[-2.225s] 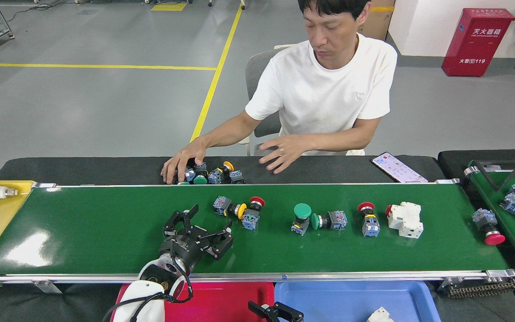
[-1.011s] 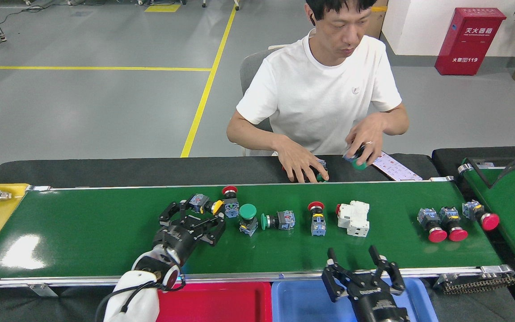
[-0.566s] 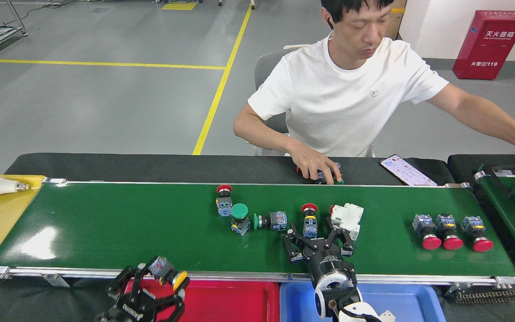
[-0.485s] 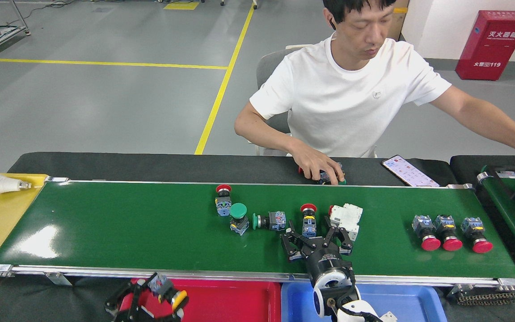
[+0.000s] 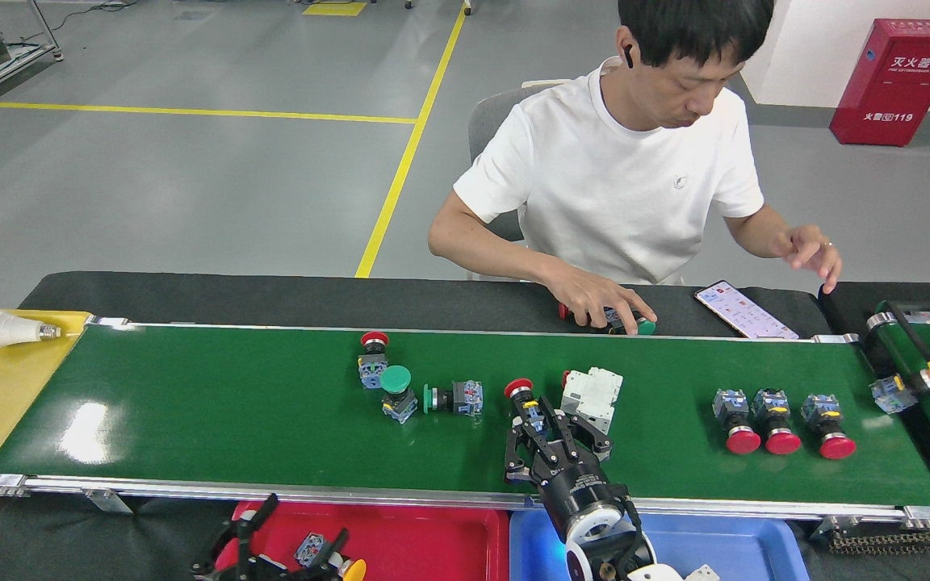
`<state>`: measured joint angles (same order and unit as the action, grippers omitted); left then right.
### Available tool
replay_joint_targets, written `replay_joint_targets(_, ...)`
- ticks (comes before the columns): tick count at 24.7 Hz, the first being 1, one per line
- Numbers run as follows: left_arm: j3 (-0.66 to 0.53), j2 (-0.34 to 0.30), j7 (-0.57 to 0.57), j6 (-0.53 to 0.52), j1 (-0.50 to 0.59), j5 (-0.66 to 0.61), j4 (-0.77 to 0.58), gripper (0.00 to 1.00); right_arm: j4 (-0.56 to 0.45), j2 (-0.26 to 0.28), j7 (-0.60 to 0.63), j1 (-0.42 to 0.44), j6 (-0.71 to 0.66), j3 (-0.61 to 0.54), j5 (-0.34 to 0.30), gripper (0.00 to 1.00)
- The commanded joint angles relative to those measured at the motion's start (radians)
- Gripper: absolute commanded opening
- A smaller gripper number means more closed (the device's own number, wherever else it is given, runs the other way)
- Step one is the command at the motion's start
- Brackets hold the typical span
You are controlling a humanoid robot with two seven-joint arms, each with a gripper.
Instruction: Pick switch part from conveyor to tray
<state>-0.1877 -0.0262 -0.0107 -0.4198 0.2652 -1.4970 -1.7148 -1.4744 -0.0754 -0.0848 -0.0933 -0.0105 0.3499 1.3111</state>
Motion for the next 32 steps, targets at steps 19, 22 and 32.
replay_joint_targets(19,0.074,0.025,0.098,0.199,-0.219,-0.078,0.121,1.0,-0.181,-0.024,-0.102,0.148,-0.399,0.057,-0.039,1.0)
replay_joint_targets(22,0.093,0.026,0.103,0.202,-0.285,-0.08,0.198,1.0,-0.198,-0.021,-0.098,0.147,-0.327,-0.02,-0.039,1.0)
replay_joint_targets(32,0.136,0.02,0.094,0.24,-0.524,-0.1,0.478,1.0,-0.237,0.066,0.028,0.221,-0.097,-0.324,-0.038,1.0)
